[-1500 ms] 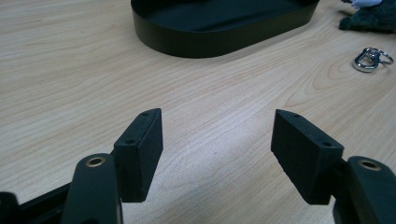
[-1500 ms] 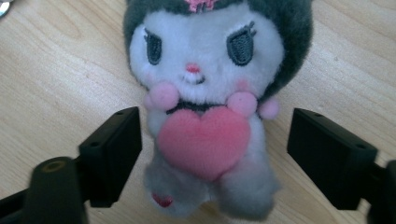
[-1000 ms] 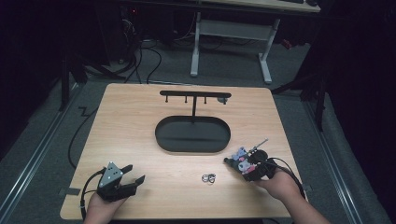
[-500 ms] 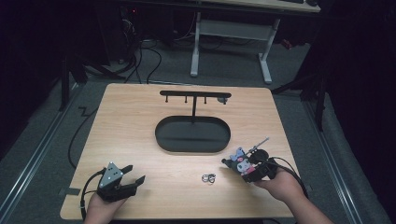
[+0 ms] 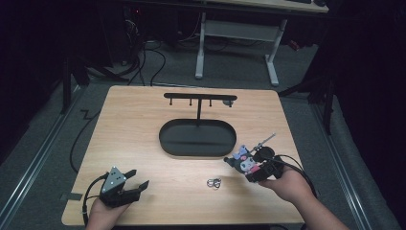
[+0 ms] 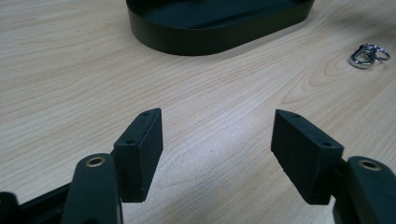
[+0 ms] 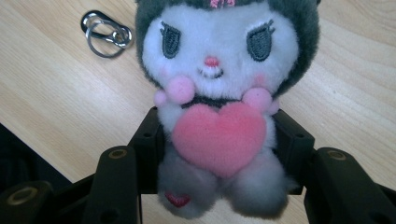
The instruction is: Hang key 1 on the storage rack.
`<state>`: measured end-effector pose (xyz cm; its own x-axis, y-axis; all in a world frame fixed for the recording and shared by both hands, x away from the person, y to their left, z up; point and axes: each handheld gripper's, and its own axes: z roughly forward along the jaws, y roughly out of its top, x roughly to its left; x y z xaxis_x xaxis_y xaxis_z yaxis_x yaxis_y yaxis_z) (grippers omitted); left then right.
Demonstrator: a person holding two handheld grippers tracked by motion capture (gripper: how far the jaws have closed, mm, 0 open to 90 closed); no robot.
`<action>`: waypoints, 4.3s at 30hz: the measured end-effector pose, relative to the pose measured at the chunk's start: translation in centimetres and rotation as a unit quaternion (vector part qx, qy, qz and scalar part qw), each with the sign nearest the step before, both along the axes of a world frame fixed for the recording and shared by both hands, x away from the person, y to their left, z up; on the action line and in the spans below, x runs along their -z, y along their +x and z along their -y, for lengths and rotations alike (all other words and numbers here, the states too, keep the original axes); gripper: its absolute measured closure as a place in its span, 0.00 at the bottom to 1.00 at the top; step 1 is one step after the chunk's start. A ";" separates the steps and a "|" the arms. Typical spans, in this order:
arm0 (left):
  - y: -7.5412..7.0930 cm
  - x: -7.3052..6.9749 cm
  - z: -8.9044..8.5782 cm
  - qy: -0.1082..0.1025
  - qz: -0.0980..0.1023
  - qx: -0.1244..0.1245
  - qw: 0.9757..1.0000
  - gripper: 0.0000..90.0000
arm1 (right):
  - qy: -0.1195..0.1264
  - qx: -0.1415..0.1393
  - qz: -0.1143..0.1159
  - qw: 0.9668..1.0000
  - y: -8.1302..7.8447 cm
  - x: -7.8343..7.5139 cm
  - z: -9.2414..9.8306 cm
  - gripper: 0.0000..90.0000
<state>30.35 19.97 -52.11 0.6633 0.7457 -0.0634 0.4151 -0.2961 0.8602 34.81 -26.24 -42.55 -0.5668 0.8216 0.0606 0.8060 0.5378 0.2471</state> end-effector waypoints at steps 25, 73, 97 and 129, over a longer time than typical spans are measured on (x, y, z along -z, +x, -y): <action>0.0 0.2 0.1 0.001 -0.007 0.008 1.000 0.39 | -0.003 -0.005 0.008 1.000 2.4 -4.5 -1.5 0.53; 0.1 0.2 -0.3 -0.010 -0.011 0.007 1.000 0.39 | -0.020 0.006 0.050 0.999 9.4 -9.4 -5.4 0.53; 0.0 0.2 0.0 -0.008 -0.011 0.013 1.000 0.39 | -0.016 -0.001 0.071 0.997 8.7 -9.9 -6.1 0.53; 0.0 0.4 0.4 0.001 -0.016 0.024 1.000 0.39 | -0.004 -0.013 0.106 0.994 7.2 -10.7 -5.9 0.54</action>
<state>30.34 19.55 -52.54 0.6959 0.7132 -0.0839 0.4276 -0.3176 0.8463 42.01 -20.33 -31.82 -0.5876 0.8062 -0.0685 0.7220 0.5607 0.4053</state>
